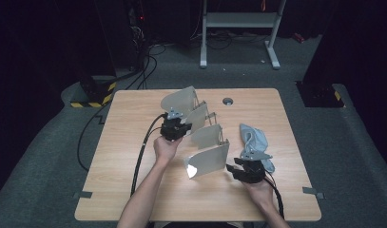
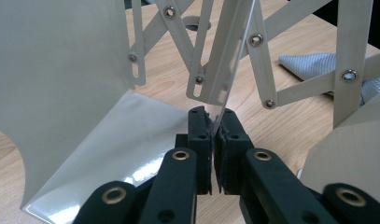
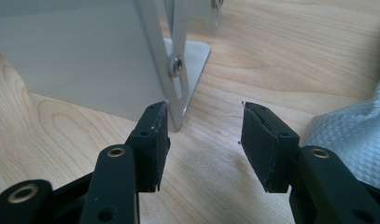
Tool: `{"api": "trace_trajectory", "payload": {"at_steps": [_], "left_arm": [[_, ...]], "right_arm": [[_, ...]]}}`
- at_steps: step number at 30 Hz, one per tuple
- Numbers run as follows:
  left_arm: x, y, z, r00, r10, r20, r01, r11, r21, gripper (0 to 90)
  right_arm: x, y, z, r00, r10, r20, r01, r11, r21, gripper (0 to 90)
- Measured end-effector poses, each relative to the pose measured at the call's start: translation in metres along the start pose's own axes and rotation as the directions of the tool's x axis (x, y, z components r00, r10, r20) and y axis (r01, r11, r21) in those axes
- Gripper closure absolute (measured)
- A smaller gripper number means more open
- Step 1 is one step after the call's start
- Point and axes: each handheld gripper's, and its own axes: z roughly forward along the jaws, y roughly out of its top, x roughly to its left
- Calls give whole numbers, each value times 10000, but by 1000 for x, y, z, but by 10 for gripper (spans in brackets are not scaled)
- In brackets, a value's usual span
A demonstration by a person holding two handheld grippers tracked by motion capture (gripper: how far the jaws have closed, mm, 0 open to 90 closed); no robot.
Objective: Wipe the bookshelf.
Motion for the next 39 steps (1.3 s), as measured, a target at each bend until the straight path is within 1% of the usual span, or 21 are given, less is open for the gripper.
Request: {"api": "trace_trajectory", "payload": {"at_steps": [5,8,12,17,19,23,24,25,26,27,31,34,35,39], "left_arm": [[-3,2,2,9999,-73,-136,73,10000,1,862],[-4,2,3,9998,-98,-181,98,10000,-7,863],[-6,3,3,9996,-119,-262,120,9999,3,865],[-8,2,3,9994,-59,-346,59,10000,2,871],[-10,3,3,9992,63,-387,-61,10000,43,876],[-12,3,2,9986,174,-503,-169,9998,114,886],[-12,3,2,9984,182,-534,-175,9998,124,887],[-12,3,1,9985,54,-552,-48,9999,113,887],[-13,3,1,9983,31,-578,-24,9999,122,887],[-13,3,0,9980,74,-631,-65,9999,149,887],[-15,3,-1,9970,156,-760,-140,9997,211,891],[-17,2,-2,9963,150,-841,-125,9995,304,891],[-19,3,-3,9956,210,-916,-175,9991,390,891],[-23,3,-5,9944,234,-1032,-185,9986,489,888]], "right_arm": [[-1,2,-4,9999,118,4,-118,9998,-186,519],[1,3,-2,10000,87,16,-87,9997,-207,520],[2,5,2,9999,160,46,-159,9996,-239,521],[2,7,4,9996,226,164,-224,9997,-117,519],[0,8,4,9994,257,241,-254,9996,-131,519],[-5,10,3,9983,415,412,-407,9990,-205,519],[-6,11,3,9979,467,448,-458,9988,-196,519],[-7,11,3,9977,475,475,-466,9987,-200,518],[-10,12,4,9971,553,530,-544,9983,-184,516],[-11,13,4,9963,657,547,-648,9978,-170,514],[-16,14,4,9950,742,662,-730,9971,-214,514],[-21,13,5,9929,915,760,-899,9956,-251,514],[-24,13,6,9911,1056,812,-1040,9943,-246,514],[-27,13,6,9892,1154,899,-1133,9932,-284,516]]}}
